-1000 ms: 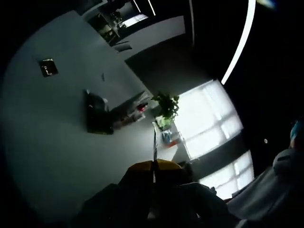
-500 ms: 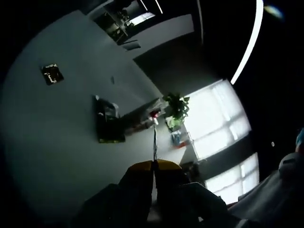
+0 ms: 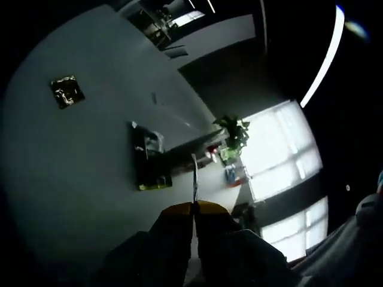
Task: Arrange the skincare products in the storage area until every visible bottle or jar stands upright without overlapping.
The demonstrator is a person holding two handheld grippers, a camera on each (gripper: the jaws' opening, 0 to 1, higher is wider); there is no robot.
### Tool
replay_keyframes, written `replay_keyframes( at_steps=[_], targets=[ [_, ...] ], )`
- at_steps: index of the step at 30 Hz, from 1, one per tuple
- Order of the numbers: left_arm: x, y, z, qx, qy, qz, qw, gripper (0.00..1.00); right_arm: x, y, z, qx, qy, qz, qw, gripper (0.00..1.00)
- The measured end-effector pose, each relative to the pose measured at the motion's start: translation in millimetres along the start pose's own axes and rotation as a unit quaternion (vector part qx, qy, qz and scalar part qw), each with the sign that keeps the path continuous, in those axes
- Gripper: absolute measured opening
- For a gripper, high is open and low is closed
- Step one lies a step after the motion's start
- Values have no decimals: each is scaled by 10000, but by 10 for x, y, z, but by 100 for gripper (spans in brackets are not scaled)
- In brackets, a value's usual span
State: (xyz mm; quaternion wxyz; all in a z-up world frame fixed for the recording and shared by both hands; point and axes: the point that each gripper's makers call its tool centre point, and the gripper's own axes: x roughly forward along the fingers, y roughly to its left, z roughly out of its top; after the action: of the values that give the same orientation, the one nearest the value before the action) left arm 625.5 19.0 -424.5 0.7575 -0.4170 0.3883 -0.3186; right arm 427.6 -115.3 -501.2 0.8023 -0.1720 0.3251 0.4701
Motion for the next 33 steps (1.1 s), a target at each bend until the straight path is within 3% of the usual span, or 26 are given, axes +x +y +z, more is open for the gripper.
replay_keyframes(
  at_steps=[16,33],
  targets=[
    [332,292,342,70,199,43,9998,0,22,4,-39,-42,89,50,9999,64],
    [619,865,567,181,673,676,9953,0,29,-7,-67,-152,184,34,9997,58]
  ],
)
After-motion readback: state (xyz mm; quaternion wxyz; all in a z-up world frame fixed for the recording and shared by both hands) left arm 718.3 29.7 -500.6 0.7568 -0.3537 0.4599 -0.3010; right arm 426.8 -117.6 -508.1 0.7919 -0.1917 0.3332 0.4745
